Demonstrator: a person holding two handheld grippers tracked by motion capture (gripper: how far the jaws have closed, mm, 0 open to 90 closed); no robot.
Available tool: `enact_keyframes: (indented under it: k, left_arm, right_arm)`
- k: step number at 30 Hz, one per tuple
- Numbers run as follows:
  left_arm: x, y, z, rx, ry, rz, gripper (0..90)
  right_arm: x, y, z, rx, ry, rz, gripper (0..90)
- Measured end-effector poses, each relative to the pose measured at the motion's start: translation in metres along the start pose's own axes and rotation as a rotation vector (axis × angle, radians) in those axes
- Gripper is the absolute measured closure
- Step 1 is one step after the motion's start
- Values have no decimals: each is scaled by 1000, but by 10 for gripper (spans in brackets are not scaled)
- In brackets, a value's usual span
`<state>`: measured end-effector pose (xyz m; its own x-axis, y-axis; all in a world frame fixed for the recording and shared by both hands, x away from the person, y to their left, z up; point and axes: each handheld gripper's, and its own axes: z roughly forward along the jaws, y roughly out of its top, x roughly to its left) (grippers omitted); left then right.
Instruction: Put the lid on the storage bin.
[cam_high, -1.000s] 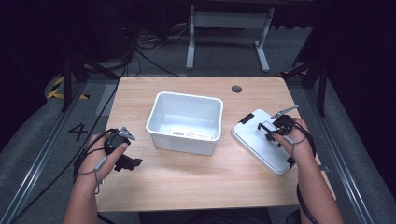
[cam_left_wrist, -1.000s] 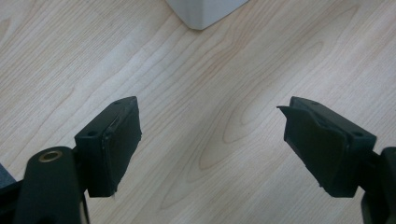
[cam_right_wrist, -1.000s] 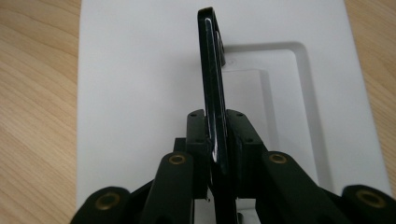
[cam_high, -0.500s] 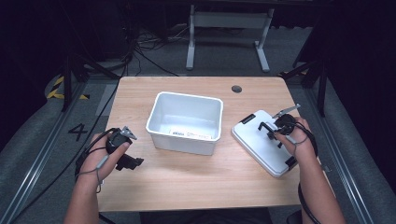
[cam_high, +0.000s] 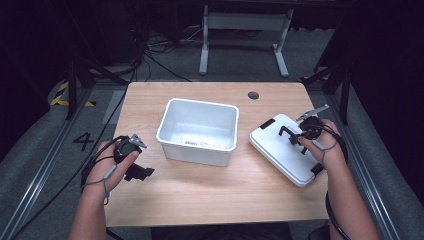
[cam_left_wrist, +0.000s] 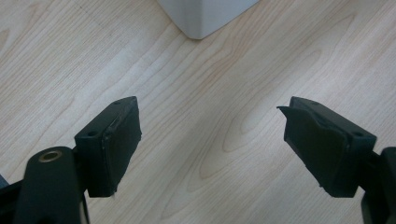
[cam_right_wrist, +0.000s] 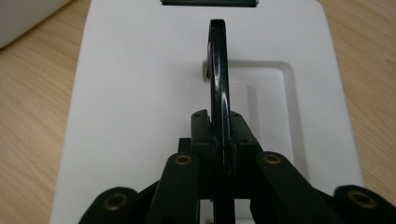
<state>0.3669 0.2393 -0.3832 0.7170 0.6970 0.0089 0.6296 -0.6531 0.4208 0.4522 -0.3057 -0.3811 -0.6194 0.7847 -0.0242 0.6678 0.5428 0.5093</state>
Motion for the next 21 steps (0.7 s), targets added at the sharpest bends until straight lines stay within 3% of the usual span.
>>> enact_keyframes:
  k: [8, 21]
  left_arm:
    - [0, 1, -1, -6, -2, -5, 194]
    - [3, 4, -3, -23, -3, 2, 193]
  right_arm:
    - [3, 16, -24, -10, 21, -38, 842]
    - [8, 41, -61, -71, 33, -88, 842]
